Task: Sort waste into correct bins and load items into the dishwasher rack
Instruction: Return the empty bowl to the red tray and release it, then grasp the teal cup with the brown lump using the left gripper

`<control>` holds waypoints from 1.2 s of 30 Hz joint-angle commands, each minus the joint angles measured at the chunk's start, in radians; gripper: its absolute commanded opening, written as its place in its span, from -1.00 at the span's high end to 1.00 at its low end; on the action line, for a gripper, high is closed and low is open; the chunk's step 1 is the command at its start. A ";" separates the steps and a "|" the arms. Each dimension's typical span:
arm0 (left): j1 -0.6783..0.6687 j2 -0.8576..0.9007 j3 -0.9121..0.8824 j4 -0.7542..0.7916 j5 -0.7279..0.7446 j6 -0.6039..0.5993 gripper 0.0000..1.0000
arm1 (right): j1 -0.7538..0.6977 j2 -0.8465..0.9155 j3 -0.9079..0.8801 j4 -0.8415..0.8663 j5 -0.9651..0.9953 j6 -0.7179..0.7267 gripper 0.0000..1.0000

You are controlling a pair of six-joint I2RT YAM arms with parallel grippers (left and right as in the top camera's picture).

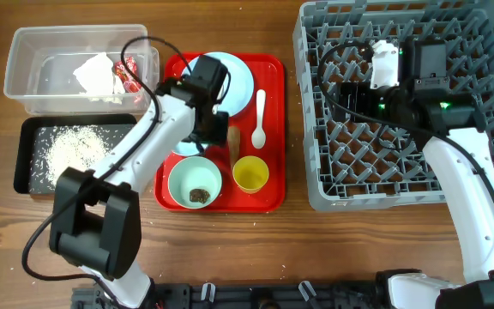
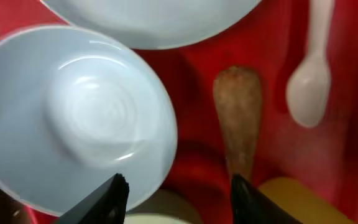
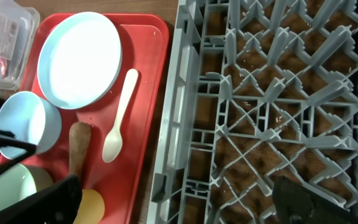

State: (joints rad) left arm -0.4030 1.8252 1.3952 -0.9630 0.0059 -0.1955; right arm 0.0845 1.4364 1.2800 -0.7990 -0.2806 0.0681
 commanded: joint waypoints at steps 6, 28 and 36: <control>-0.013 -0.039 0.023 -0.155 0.094 -0.315 -0.04 | 0.003 0.007 0.021 0.005 -0.013 0.014 -0.99; -0.105 -0.038 -0.275 0.075 0.034 -0.472 0.92 | 0.003 0.008 0.021 0.020 -0.014 0.014 -0.99; -0.091 -0.080 -0.076 -0.112 0.049 -0.471 0.92 | 0.003 0.008 0.021 0.013 -0.014 0.014 -0.99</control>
State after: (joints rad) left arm -0.5064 1.7901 1.2114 -1.0233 0.0502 -0.6609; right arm 0.0845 1.4364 1.2800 -0.7849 -0.2806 0.0677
